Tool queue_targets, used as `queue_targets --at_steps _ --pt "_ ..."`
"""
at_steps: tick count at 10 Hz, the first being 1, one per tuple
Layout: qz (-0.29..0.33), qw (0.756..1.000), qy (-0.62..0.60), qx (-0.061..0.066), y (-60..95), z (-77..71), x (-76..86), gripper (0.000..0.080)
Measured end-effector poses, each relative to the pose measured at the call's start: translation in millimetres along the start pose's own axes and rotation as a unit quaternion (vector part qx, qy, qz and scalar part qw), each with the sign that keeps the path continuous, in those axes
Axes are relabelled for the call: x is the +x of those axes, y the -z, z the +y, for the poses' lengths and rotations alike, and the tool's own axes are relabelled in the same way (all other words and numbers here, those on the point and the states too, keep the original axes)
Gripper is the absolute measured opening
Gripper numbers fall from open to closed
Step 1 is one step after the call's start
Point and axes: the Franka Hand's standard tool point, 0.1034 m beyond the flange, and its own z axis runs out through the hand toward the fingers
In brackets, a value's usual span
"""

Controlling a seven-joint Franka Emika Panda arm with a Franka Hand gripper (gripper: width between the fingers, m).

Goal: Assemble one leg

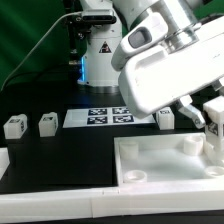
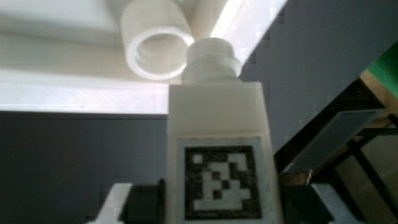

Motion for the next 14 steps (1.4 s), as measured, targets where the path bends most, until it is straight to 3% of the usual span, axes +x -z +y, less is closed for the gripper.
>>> queue_targets --at_steps 2,5,6,7,8,11,14 --pt "-0.003 1.000 0.004 -0.028 5.6 4.7 5.1 0.0293" --pt "-0.008 0.999 0.005 -0.031 5.8 5.3 4.0 0.0293" --pt "0.007 0.999 0.011 -0.041 6.9 9.4 4.7 0.0293" --pt "0.044 0.997 0.013 -0.063 1.5 16.4 -6.2 0.0293" --pt "0.036 0.998 0.012 -0.050 -11.1 13.9 -14.4 0.0293" --pt "0.023 0.999 0.009 -0.041 -15.0 11.6 -15.9 0.0293" --pt "0.022 0.999 0.012 -0.042 -16.5 1.2 -13.6 0.0293"
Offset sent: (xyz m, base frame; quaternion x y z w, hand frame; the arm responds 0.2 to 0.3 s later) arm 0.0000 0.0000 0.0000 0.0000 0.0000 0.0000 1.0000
